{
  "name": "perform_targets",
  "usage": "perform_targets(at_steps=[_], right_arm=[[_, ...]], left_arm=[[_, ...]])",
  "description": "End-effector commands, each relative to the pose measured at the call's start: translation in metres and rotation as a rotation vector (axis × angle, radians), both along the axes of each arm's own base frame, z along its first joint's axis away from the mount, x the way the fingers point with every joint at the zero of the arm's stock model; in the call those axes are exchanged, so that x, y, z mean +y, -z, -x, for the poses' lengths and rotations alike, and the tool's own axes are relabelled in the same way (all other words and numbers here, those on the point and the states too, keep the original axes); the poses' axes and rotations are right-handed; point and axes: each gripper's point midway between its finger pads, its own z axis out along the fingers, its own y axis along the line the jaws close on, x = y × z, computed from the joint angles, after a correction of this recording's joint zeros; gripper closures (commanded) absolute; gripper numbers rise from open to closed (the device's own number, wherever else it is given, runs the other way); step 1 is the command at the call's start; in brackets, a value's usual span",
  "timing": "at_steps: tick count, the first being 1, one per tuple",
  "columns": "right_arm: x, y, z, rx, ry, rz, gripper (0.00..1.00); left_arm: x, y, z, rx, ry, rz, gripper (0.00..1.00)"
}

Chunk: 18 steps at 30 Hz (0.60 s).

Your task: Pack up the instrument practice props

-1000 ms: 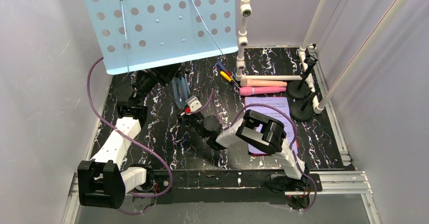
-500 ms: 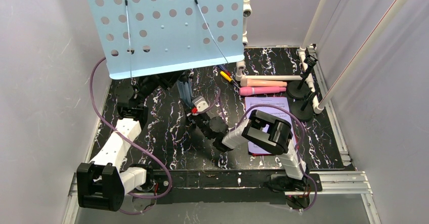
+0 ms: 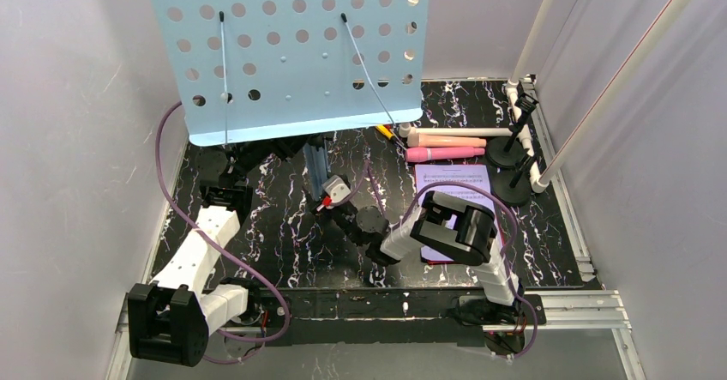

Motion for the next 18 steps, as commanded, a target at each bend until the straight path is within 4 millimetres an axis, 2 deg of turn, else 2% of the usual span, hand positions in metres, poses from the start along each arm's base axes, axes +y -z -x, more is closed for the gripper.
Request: perform_targets(at_steps=[1,8,14,18], right_arm=[[-0.039,-0.049,-0.03,-0.091,0.192,-0.182,0.26],[-0.028,-0.062,-0.043,-0.135,0.226,-0.2,0.25],[-0.036,-0.063,-0.06,-0.129,0.277,-0.216,0.25],[-0.03,-0.067,-0.053,-0.164,0.209,-0.198,0.34]], left_arm=[[0.0,-0.018,0.014,-0.03,0.017,0.041,1.0],[0.0,-0.018,0.014,-0.03,0.017,0.04,1.0],[0.001,-0.018,0.014,-0.027,0.012,0.04,1.0],[0.001,-0.018,0.013,-0.025,0.009,0.041,1.0]])
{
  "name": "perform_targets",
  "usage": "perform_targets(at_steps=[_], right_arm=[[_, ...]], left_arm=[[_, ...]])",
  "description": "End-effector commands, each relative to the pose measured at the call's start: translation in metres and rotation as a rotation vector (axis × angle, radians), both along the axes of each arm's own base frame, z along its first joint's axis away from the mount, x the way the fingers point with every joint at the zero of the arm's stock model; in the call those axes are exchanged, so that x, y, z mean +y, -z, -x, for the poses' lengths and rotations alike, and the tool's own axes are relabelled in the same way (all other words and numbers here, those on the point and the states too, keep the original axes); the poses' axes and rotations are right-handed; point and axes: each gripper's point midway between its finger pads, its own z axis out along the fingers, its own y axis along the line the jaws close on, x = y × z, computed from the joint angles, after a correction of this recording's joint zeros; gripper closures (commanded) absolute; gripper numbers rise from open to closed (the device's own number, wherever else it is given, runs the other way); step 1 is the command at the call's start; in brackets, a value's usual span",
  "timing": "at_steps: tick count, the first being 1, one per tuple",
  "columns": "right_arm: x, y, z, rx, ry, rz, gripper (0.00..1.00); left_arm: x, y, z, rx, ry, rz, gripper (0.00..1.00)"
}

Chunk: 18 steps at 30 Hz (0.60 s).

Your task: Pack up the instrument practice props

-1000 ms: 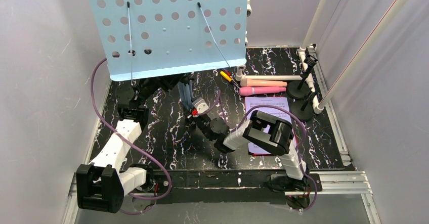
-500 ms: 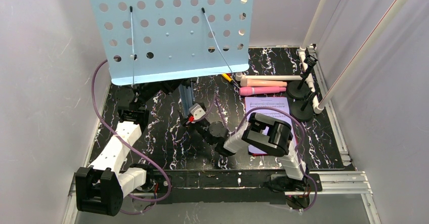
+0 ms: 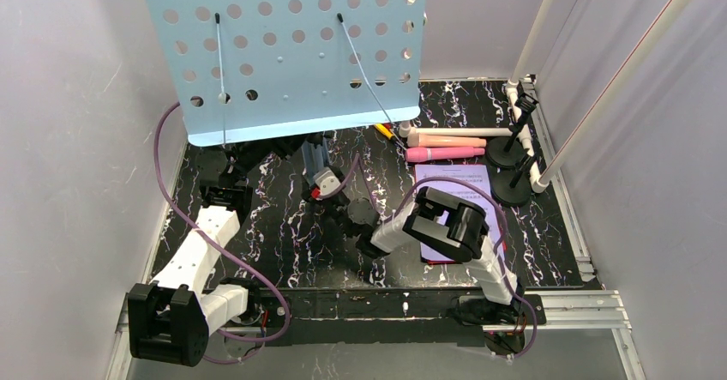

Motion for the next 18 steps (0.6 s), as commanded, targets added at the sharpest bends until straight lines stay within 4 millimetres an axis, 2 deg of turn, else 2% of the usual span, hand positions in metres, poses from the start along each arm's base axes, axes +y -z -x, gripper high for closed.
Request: perform_targets(at_steps=[1,6,13,18], right_arm=[[-0.037,-0.061,-0.023,-0.124,0.081,-0.227,0.38],[-0.035,-0.062,-0.008,-0.139,-0.003,-0.204,0.63],[-0.048,-0.07,0.016,-0.128,-0.088,-0.195,0.98],[-0.042,-0.068,0.036,-0.042,-0.194,-0.162,0.99]], left_arm=[[-0.002,-0.017,0.017,-0.021,0.038,0.035,1.0],[-0.001,-0.017,0.016,-0.014,0.029,0.037,1.0],[0.008,-0.018,0.005,0.053,-0.053,0.072,1.0],[0.02,-0.016,0.0,0.126,-0.133,0.134,1.0]])
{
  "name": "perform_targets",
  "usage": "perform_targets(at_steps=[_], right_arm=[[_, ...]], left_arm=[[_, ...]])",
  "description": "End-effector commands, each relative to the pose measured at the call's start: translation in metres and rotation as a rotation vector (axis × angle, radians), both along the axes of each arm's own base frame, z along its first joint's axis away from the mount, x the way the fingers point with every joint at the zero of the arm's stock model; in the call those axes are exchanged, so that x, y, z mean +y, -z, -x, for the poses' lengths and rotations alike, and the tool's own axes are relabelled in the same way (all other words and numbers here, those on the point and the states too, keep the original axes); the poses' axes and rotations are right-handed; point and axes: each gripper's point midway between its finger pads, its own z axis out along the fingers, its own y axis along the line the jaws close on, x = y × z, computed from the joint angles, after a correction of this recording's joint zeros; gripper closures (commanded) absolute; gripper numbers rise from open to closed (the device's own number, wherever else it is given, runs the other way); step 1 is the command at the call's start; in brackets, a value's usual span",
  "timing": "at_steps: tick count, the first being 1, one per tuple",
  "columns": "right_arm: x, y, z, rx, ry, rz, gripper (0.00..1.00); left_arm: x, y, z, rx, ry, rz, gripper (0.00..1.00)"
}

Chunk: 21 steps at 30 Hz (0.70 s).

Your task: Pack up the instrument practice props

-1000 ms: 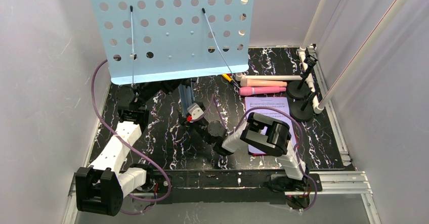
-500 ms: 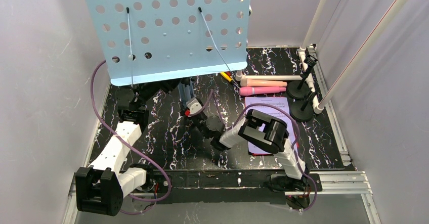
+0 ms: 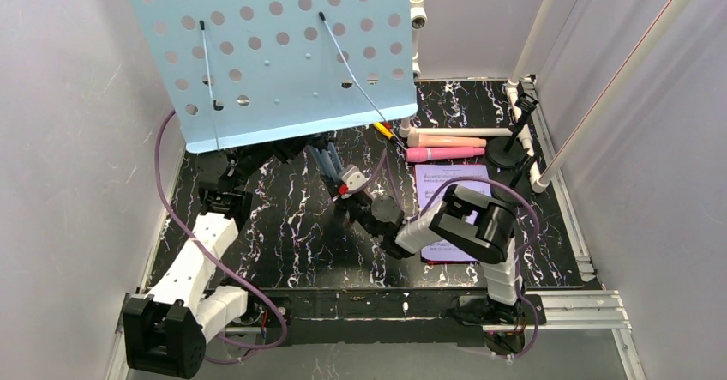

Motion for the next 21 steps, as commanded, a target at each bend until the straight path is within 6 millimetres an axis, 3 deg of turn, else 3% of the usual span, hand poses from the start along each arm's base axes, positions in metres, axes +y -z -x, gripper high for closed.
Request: perform_targets(at_steps=[1,10,21], right_arm=[[-0.003,-0.066,0.03,-0.089,-0.112,-0.149,0.99],[0.015,-0.059,0.063,0.116,-0.259,-0.136,0.99],[0.018,-0.038,0.087,0.378,-0.334,-0.12,0.99]], left_arm=[[0.025,-0.018,-0.009,0.068,-0.161,0.127,1.0],[0.049,0.002,-0.01,0.185,-0.304,0.204,1.0],[0.067,0.086,-0.034,0.48,-0.444,0.295,1.0]])
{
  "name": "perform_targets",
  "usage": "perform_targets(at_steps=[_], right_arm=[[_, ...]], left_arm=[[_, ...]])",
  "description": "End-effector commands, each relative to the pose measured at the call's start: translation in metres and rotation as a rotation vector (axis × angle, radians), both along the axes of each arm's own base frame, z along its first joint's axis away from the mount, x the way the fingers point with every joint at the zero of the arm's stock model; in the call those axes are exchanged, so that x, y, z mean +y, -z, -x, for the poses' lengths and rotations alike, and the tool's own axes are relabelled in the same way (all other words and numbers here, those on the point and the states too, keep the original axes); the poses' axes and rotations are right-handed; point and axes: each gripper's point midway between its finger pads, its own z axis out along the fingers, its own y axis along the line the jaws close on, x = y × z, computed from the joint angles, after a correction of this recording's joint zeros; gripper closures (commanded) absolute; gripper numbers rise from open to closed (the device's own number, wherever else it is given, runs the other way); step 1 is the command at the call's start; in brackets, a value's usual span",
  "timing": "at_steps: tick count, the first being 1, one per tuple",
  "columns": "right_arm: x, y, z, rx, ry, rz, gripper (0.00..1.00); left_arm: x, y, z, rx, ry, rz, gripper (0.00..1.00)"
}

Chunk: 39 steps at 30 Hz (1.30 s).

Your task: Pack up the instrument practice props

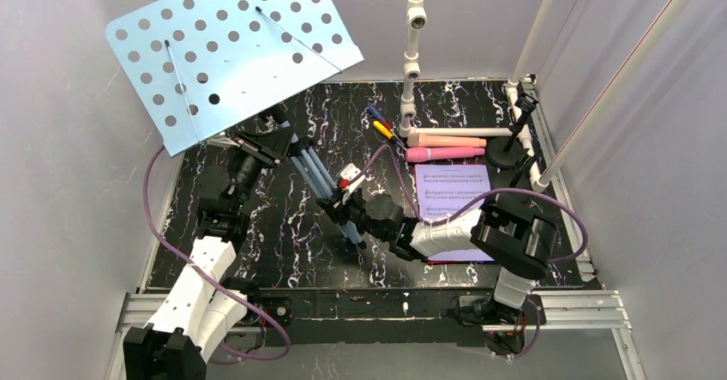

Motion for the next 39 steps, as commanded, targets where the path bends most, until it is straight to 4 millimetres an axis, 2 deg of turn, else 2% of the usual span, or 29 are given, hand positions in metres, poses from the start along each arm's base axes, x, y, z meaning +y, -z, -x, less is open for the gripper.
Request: perform_targets(at_steps=[1,10,17,26,32,39], right_arm=[[0.009,-0.05,0.025,0.061,-0.074,-0.162,0.99],[0.0,-0.029,0.031,0.166,-0.062,-0.117,0.99],[-0.005,-0.013,0.03,0.237,-0.026,-0.095,0.99],[-0.024,0.016,0.016,0.34,0.131,-0.117,0.99],[-0.03,0.032,0.006,0.366,0.212,-0.132,0.99],[-0.029,0.042,-0.008,0.385,0.297,-0.157,0.99]], left_arm=[[0.013,0.055,-0.018,0.193,-0.092,0.054,1.0],[0.015,0.122,-0.03,0.392,-0.124,0.081,1.0],[0.007,0.156,-0.038,0.471,-0.097,0.074,1.0],[-0.023,0.214,-0.058,0.601,-0.005,0.051,1.0],[-0.042,0.229,-0.08,0.62,0.049,0.033,1.0],[-0.058,0.249,-0.106,0.66,0.11,0.013,1.0]])
